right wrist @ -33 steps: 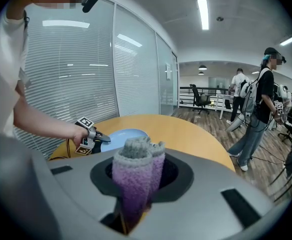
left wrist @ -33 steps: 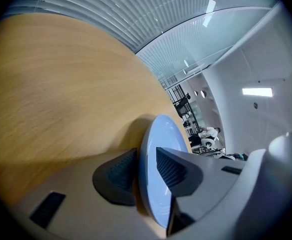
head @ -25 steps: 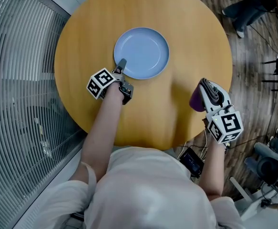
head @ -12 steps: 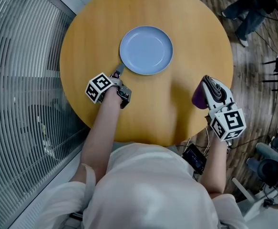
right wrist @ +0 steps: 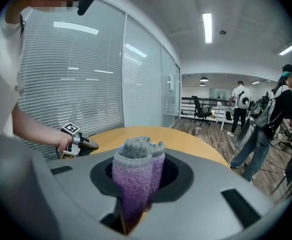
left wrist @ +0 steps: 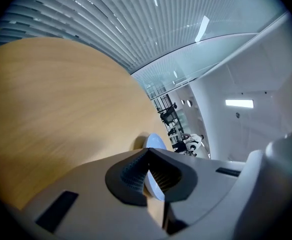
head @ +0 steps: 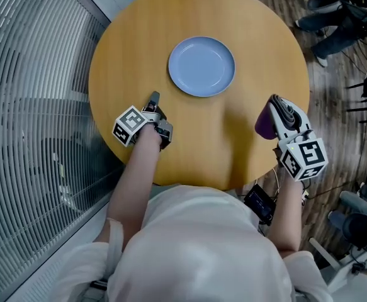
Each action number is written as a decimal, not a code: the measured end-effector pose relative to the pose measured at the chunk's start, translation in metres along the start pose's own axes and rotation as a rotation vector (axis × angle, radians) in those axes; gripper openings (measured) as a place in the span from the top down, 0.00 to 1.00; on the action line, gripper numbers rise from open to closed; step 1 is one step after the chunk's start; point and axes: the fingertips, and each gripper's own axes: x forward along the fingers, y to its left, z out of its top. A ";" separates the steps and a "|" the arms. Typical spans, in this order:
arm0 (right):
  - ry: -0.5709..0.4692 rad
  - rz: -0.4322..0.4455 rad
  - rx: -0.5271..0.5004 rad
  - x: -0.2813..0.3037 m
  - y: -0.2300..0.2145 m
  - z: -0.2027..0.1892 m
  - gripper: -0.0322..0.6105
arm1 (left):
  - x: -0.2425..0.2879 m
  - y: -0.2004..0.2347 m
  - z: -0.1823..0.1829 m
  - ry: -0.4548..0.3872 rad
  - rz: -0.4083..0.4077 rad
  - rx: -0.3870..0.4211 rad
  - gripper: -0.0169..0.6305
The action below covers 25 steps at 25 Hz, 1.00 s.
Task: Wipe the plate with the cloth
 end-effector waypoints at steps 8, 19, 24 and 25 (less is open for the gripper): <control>-0.048 0.004 -0.010 -0.008 0.027 0.008 0.81 | -0.033 -0.059 -0.002 0.070 -0.250 0.370 0.95; -0.117 0.006 -0.048 -0.010 0.070 0.049 0.81 | -0.084 -0.111 0.013 0.007 -0.362 0.740 0.95; -0.178 -0.028 -0.057 -0.037 0.082 0.057 0.81 | -0.116 -0.129 0.002 -0.041 -0.389 0.868 0.95; -0.205 -0.041 -0.058 -0.044 0.084 0.060 0.81 | -0.123 -0.136 0.000 -0.052 -0.399 0.897 0.95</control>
